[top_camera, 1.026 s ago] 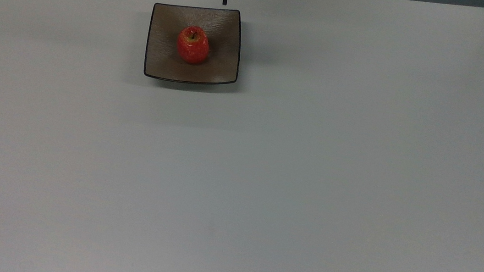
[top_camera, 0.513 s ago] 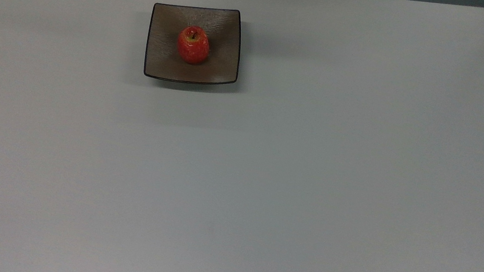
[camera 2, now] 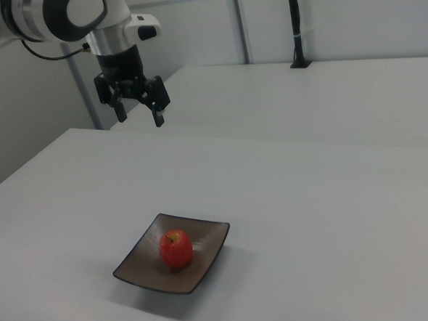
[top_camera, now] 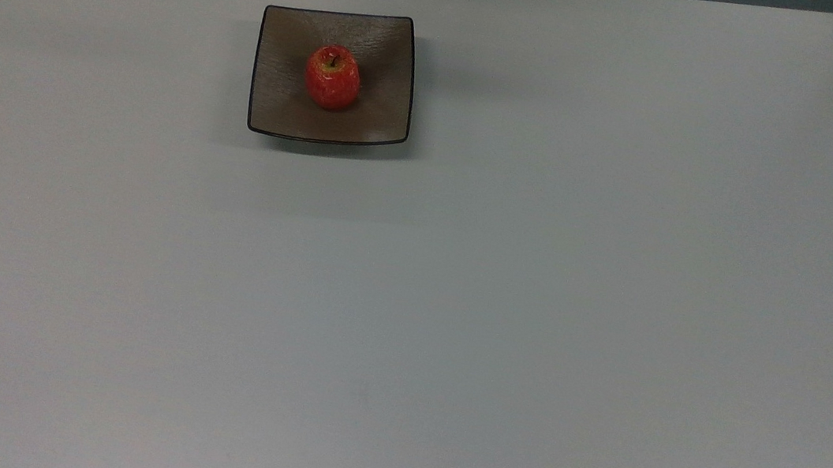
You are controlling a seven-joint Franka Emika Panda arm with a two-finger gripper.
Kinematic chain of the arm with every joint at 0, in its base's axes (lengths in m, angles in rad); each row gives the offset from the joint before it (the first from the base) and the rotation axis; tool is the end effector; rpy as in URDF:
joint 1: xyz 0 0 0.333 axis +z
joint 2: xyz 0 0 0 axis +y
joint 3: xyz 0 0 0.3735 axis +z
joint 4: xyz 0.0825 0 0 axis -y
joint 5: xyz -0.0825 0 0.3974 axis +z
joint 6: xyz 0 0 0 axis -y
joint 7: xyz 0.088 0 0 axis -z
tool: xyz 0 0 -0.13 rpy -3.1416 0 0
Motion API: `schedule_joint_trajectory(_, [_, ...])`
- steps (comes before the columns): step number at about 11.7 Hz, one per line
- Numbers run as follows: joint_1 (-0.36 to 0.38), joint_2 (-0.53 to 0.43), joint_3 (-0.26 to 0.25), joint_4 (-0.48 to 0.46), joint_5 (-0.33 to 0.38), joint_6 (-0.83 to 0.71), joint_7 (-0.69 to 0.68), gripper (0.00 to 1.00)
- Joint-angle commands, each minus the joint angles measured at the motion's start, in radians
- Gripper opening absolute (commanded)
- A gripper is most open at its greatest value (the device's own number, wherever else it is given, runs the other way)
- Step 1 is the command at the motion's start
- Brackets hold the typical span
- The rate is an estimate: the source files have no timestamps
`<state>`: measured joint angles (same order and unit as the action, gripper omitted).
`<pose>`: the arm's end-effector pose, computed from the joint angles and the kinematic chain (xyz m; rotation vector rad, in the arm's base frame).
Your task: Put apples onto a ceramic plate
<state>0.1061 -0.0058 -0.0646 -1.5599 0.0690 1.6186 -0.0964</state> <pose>0.5716 0.0323 0.6723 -3.0652 -0.2100 -0.1020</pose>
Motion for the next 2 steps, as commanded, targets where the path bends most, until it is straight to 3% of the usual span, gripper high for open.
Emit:
schedule_joint_trajectory(1, [-0.005,-0.025,0.014,-0.032,0.011,0.023,-0.022,1.00])
schedule_joint_trajectory(2, [-0.005,-0.025,0.014,-0.031,0.008,0.026,-0.022,1.00])
